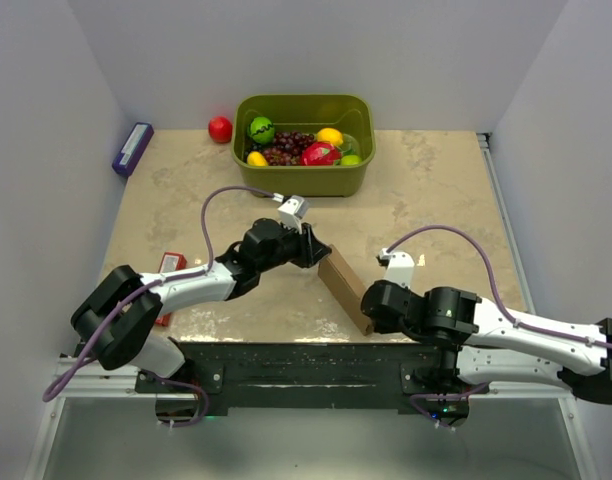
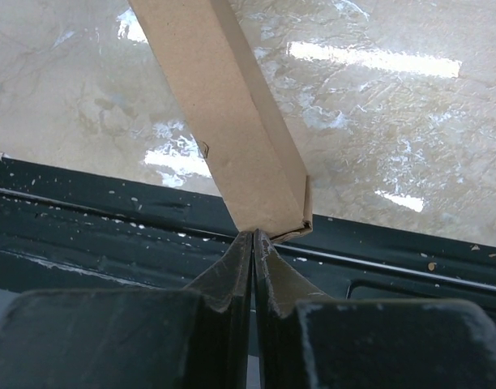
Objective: Fold the paper box
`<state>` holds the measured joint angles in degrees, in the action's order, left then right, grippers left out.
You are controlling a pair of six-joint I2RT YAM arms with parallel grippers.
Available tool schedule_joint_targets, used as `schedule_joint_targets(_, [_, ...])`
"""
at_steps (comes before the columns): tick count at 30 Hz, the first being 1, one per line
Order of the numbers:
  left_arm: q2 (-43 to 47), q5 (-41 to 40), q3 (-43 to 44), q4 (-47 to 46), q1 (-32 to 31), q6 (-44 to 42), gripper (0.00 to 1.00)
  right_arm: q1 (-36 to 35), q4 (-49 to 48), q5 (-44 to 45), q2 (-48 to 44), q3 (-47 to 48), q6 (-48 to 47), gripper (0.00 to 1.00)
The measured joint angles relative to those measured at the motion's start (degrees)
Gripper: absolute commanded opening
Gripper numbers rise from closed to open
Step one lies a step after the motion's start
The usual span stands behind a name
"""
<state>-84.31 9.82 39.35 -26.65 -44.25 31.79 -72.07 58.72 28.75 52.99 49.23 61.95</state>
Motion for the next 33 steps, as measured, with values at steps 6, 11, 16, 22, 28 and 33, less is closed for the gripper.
schedule_joint_targets(6, [0.00,-0.44,0.17,0.04,-0.31,-1.22,0.24,-0.11,0.33,-0.04,1.46,1.20,-0.42,0.32])
schedule_joint_targets(11, [0.02,-0.52,0.28,0.04,-0.52,-2.12,0.24,-0.24,2.14,0.26,6.34,6.47,-3.04,0.59])
schedule_joint_targets(16, [0.11,0.68,0.31,0.15,-1.29,-3.28,0.24,0.09,0.66,3.50,9.97,13.55,-7.85,0.74])
schedule_joint_targets(22, [0.35,1.53,0.28,0.52,-1.53,-4.17,0.24,5.22,-6.01,4.55,12.26,12.57,-16.63,0.77])
schedule_joint_targets(28, [0.66,1.73,0.28,1.01,-1.53,-4.63,0.25,9.64,-14.16,2.58,13.03,6.40,-24.52,0.66])
schedule_joint_targets(33, [0.76,1.77,0.31,1.14,-1.53,-5.03,0.30,9.84,-18.38,1.03,14.80,3.30,-27.69,0.47])
